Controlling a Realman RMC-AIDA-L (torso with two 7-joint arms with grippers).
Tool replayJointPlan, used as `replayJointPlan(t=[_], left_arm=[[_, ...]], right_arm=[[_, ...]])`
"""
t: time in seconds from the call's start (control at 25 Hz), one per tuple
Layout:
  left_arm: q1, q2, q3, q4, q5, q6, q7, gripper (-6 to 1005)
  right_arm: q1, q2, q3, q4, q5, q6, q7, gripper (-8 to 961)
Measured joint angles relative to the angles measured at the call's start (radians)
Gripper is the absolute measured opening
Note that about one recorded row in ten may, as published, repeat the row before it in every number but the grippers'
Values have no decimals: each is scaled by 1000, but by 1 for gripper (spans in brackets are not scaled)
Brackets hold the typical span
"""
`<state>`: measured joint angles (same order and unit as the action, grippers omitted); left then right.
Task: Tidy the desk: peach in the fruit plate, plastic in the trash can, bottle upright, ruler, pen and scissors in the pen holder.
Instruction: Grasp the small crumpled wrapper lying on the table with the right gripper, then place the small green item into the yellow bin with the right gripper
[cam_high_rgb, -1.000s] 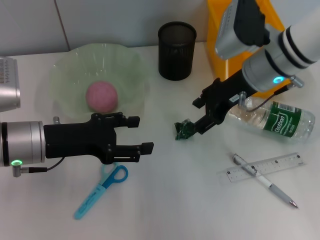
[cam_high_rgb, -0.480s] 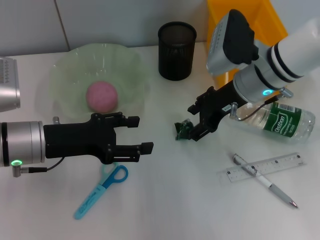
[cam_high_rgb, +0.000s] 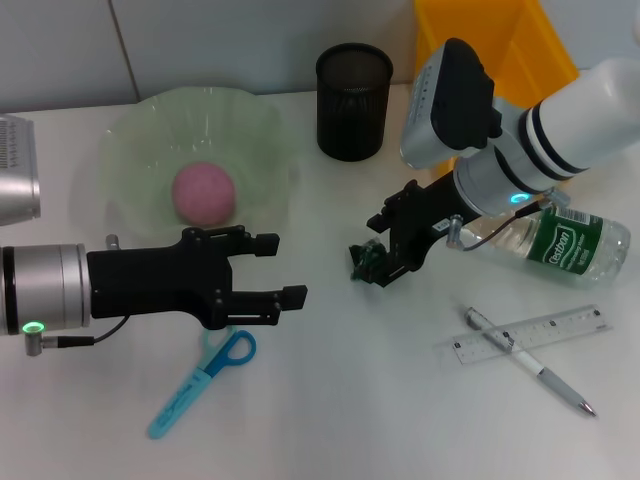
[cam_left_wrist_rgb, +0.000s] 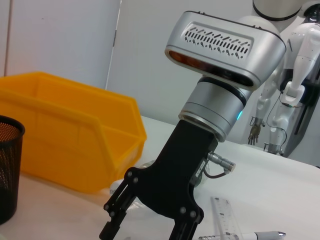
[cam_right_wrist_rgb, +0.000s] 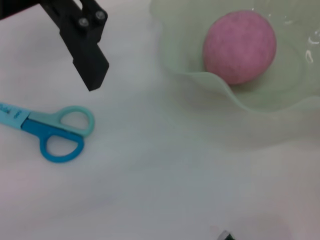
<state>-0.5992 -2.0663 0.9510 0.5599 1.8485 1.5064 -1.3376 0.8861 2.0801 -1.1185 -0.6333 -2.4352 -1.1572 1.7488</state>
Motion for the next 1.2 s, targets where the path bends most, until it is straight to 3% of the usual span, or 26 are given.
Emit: replayJointPlan(t=[0.6,1.04,1.2], left_arm=[[2,0,-2,1,0,0,0,810],[4,1,-11,7,-2,0,0,810],[4,3,-12,8,-2,1,0,810]], right_arm=[[0,2,-26,17,16,33,-6,757],[4,2,-24,27,22,42,-5,447],[-29,-1,-7,-64,66,1,14,360]])
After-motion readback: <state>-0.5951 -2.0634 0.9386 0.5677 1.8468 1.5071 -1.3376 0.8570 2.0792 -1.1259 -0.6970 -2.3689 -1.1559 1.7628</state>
